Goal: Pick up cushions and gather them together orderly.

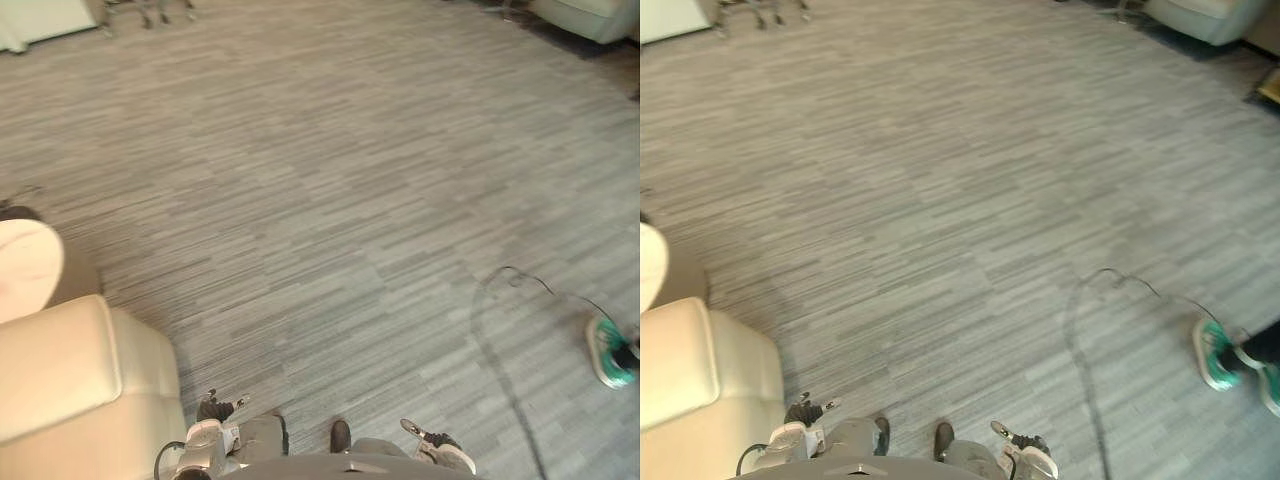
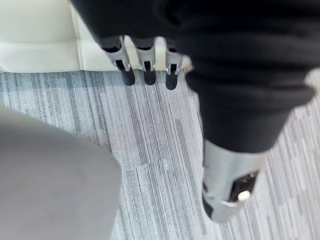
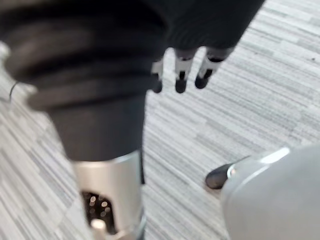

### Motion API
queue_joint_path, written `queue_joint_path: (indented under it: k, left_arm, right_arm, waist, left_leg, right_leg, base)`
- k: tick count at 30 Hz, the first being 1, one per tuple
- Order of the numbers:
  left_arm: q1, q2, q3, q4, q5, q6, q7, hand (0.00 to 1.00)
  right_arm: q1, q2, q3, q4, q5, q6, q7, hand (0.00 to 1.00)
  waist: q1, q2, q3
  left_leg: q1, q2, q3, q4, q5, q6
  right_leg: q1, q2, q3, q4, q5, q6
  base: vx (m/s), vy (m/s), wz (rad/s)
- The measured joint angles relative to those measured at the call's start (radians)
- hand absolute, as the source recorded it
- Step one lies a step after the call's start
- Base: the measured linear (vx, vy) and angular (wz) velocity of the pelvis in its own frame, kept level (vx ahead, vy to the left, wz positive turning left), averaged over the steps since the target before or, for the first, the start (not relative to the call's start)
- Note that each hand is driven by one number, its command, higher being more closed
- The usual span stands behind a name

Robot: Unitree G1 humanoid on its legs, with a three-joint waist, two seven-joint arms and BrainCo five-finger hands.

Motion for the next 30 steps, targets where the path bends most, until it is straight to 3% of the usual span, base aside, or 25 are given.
queue_joint_path:
  k: [3,6,8,10,12,13,14,15,16,18,20,22,24,27,30]
  left_arm:
    - [0.001,0.017,-0.002,0.004,0.000,0.001,0.000,0.00]
    - [0.002,0.026,-0.031,0.024,0.001,0.001,-0.001,0.00]
    - [0.000,0.040,-0.056,0.046,0.001,0.003,-0.001,0.00]
    - [0.001,0.052,-0.065,0.051,0.000,0.003,-0.001,0.00]
    - [-0.001,0.064,-0.072,0.050,0.000,0.002,-0.001,0.00]
    - [-0.004,0.072,-0.070,0.050,0.000,0.002,-0.002,0.00]
    - [-0.010,0.073,-0.069,0.058,0.001,0.002,-0.001,0.00]
    - [-0.012,0.070,-0.070,0.066,0.002,0.003,-0.002,0.00]
    - [-0.013,0.063,-0.070,0.068,0.002,0.003,-0.002,0.00]
    - [-0.017,0.058,-0.066,0.072,0.003,0.003,-0.001,0.00]
    - [-0.017,0.050,-0.054,0.057,0.003,0.004,-0.002,0.00]
    - [-0.016,0.034,-0.043,0.034,0.002,0.002,-0.002,0.00]
    - [-0.017,0.033,-0.040,0.014,0.002,0.002,-0.002,0.00]
    - [-0.017,0.027,-0.039,-0.009,0.000,0.001,-0.002,0.00]
    - [-0.015,0.020,-0.038,-0.032,-0.001,0.000,-0.003,0.00]
  right_arm:
    - [0.018,0.017,-0.009,-0.014,0.004,0.000,0.000,0.00]
    - [0.009,0.010,-0.007,-0.012,0.010,-0.002,0.001,0.00]
    - [-0.003,0.006,0.000,-0.010,0.017,-0.007,0.002,0.00]
    - [-0.010,0.007,0.003,-0.005,0.017,-0.009,0.003,0.00]
    - [-0.018,0.012,0.004,0.007,0.017,-0.009,0.004,0.00]
    - [-0.023,0.014,0.003,0.022,0.021,-0.011,0.005,0.00]
    - [-0.030,0.008,0.003,0.029,0.031,-0.012,0.010,0.00]
    - [-0.041,-0.002,0.002,0.034,0.037,-0.011,0.015,0.00]
    - [-0.043,-0.002,0.002,0.033,0.040,-0.012,0.017,0.00]
    - [-0.041,-0.008,0.000,0.034,0.068,-0.022,0.021,0.00]
    - [-0.021,-0.005,-0.002,0.031,0.095,-0.022,0.022,0.00]
    - [-0.008,-0.009,0.001,0.031,0.096,-0.022,0.021,0.00]
    - [-0.008,-0.010,0.002,0.029,0.096,-0.023,0.021,0.00]
    - [-0.011,-0.004,-0.006,0.029,0.096,-0.020,0.013,0.00]
    - [-0.016,0.000,-0.039,0.025,0.095,-0.017,0.010,0.00]
  waist:
    - [0.018,-0.031,-0.008]
    - [0.000,-0.018,0.002]
    - [-0.026,-0.006,0.009]
    - [-0.029,-0.016,0.012]
    - [-0.028,-0.034,0.018]
    - [-0.029,-0.054,0.024]
    - [-0.030,-0.057,0.025]
    - [-0.036,-0.033,0.031]
    - [-0.038,-0.028,0.034]
    - [-0.049,-0.017,0.038]
    - [-0.053,-0.013,0.038]
    - [-0.033,0.000,0.038]
    - [-0.030,0.000,0.042]
    - [-0.012,0.001,0.043]
    - [0.004,-0.004,0.043]
  left_leg:
    - [0.091,-0.005,0.149,-0.046,-0.008,0.015]
    - [0.182,0.003,0.221,-0.089,-0.008,0.016]
    - [0.238,0.012,0.255,-0.141,-0.007,0.015]
    - [0.272,0.032,0.300,-0.185,-0.006,0.011]
    - [0.293,0.034,0.336,-0.218,0.000,-0.010]
    - [0.315,0.020,0.356,-0.231,-0.008,-0.032]
    - [0.328,0.028,0.355,-0.234,-0.015,-0.045]
    - [0.340,0.048,0.354,-0.230,-0.003,-0.066]
    - [0.339,0.055,0.350,-0.216,-0.003,-0.067]
    - [0.314,0.078,0.331,-0.129,-0.003,-0.068]
    - [0.194,0.138,0.276,0.182,0.007,-0.059]
    - [0.073,0.188,0.192,0.471,0.003,-0.049]
    - [0.000,0.190,0.155,0.571,-0.001,-0.042]
    - [-0.094,0.188,0.141,0.557,-0.005,-0.039]
    - [-0.133,0.125,0.149,0.237,0.001,-0.034]
  right_leg:
    - [-0.049,-0.071,-0.023,0.154,-0.035,0.046]
    - [-0.096,-0.088,-0.095,0.302,-0.028,0.065]
    - [-0.123,-0.140,-0.251,0.363,-0.078,0.035]
    - [-0.138,-0.166,-0.367,0.299,-0.080,0.019]
    - [-0.157,-0.155,-0.406,0.167,-0.007,0.008]
    - [-0.161,-0.153,-0.415,0.079,0.118,-0.028]
    - [-0.155,-0.146,-0.408,0.085,0.115,-0.028]
    - [-0.144,-0.115,-0.393,0.076,0.105,-0.035]
    - [-0.140,-0.106,-0.386,0.071,0.101,-0.038]
    - [-0.113,-0.079,-0.374,0.034,0.096,-0.042]
    - [-0.043,-0.046,-0.353,-0.036,0.094,-0.042]
    - [0.021,-0.017,-0.335,-0.069,0.087,-0.057]
    - [0.060,-0.010,-0.311,-0.081,0.074,-0.062]
    - [0.103,-0.016,-0.271,-0.094,0.047,-0.062]
    - [0.135,-0.077,-0.218,-0.093,0.014,-0.008]
  base:
    - [0.21,0.212,-1.16]
    - [0.16,0.114,-0.77]
    - [0.14,0.064,-0.52]
    - [0.16,-0.011,-0.59]
    - [0.20,-0.119,-0.64]
    - [0.23,-0.162,-0.57]
    - [0.24,-0.171,-0.73]
    - [0.18,-0.139,-0.55]
    - [0.23,-0.181,-0.62]
    - [0.16,-0.129,-0.28]
    - [0.26,-0.143,-0.16]
    - [0.23,-0.090,-0.37]
    - [0.20,-0.002,-0.34]
    - [0.21,0.085,-0.42]
    - [0.27,0.244,-0.44]
